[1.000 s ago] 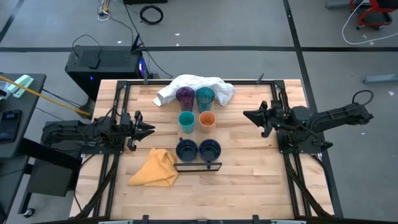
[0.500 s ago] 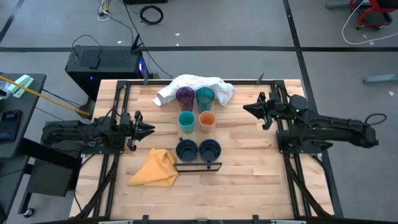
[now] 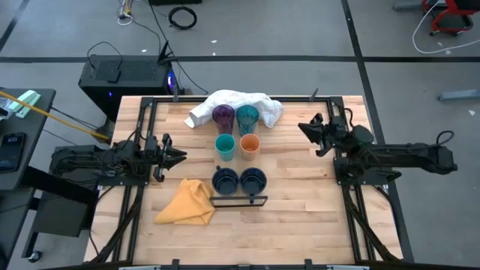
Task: Stack small to large cups/mugs on shelf
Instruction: Return to Home Position
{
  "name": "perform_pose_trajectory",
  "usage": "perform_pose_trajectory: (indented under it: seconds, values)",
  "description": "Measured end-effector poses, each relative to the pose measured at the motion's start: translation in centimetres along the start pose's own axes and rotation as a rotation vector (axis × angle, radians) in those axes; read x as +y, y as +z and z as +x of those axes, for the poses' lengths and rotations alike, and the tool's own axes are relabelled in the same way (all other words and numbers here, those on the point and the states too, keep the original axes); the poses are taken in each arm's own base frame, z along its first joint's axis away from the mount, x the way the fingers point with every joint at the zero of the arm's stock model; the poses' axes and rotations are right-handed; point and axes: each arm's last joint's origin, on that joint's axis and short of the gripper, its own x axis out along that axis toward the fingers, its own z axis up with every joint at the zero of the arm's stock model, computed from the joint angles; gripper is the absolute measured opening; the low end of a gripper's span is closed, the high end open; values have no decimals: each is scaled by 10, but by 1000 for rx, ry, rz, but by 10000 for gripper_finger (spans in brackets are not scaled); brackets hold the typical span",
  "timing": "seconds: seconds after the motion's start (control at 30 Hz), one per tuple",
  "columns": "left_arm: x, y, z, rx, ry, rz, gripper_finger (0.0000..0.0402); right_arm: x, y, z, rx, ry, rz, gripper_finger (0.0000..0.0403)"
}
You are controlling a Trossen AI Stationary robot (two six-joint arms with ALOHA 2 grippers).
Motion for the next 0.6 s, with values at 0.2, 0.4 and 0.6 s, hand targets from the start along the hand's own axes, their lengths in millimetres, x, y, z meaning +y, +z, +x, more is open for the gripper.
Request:
perform_pose_trajectory:
  seconds: [0.2, 0.4, 0.6]
  values:
    - [1, 0, 0, -10, 39, 13, 87, 13, -11, 27, 223, -15, -23, 0]
    - [2, 0, 0, -15, 58, 10, 90, 4, -13, 33, 264, 46, -2, 0]
    - [1, 1, 0, -14, 52, 8, 88, -1, -9, 22, 235, 73, 26, 0]
